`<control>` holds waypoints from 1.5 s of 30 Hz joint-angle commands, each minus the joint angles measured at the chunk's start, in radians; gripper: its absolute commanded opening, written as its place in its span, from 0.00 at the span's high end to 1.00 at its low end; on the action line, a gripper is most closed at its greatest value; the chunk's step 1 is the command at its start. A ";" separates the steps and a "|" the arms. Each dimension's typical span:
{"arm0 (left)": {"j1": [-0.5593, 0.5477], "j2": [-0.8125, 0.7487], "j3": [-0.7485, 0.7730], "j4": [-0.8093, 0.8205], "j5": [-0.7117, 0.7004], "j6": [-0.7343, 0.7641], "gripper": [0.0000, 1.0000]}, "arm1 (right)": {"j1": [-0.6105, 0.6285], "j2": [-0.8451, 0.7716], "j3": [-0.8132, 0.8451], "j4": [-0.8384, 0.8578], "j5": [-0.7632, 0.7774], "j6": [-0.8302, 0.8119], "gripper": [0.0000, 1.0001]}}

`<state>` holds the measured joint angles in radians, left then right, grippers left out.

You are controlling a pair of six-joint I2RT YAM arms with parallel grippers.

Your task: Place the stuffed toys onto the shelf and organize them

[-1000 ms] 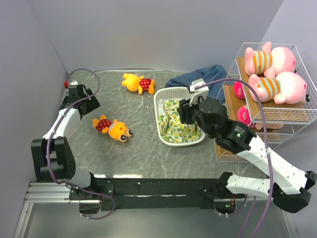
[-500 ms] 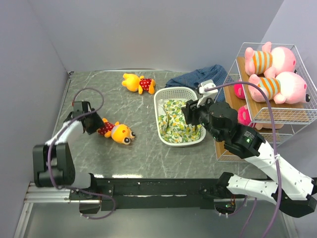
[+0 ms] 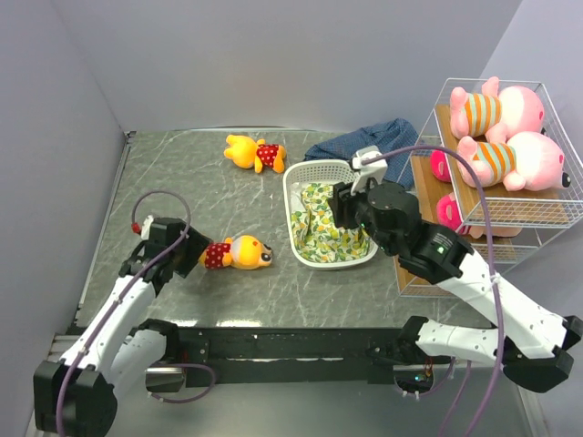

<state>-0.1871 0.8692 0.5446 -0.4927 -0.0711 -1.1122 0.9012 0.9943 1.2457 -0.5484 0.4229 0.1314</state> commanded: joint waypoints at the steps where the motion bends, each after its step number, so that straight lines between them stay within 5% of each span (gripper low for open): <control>1: -0.012 -0.030 0.072 -0.086 -0.180 -0.036 0.17 | 0.010 0.039 0.046 0.001 -0.024 0.088 0.49; 6: -0.012 0.034 0.204 -0.156 -0.334 0.047 0.07 | 0.034 0.082 0.040 0.030 -0.049 0.279 0.56; 10: 0.015 0.092 0.366 -0.084 -0.295 0.277 0.03 | 0.119 0.176 0.044 0.070 0.076 0.356 0.53; 14: 0.183 0.145 0.454 -0.046 -0.210 0.342 0.01 | 0.156 0.273 0.069 0.129 0.048 0.418 0.52; 20: 0.380 0.235 0.422 0.019 -0.075 0.331 0.00 | 0.225 0.522 0.220 0.159 0.057 0.451 0.48; 24: 0.391 0.252 0.353 0.077 -0.026 0.356 0.01 | 0.240 0.729 0.345 0.064 0.079 0.473 0.41; 37: 0.390 0.228 0.267 0.164 0.059 0.462 0.00 | 0.266 0.934 0.279 0.096 0.027 0.443 0.29; 42: 0.391 0.192 0.255 0.171 0.080 0.471 0.01 | 0.254 0.972 0.247 0.203 0.005 0.286 0.43; 45: 0.390 0.160 0.242 0.187 0.096 0.466 0.00 | 0.246 0.946 0.172 0.348 -0.047 0.156 0.66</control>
<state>0.2016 1.0935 0.7895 -0.3595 -0.0170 -0.6678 1.1580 1.9697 1.4799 -0.3943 0.4194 0.4728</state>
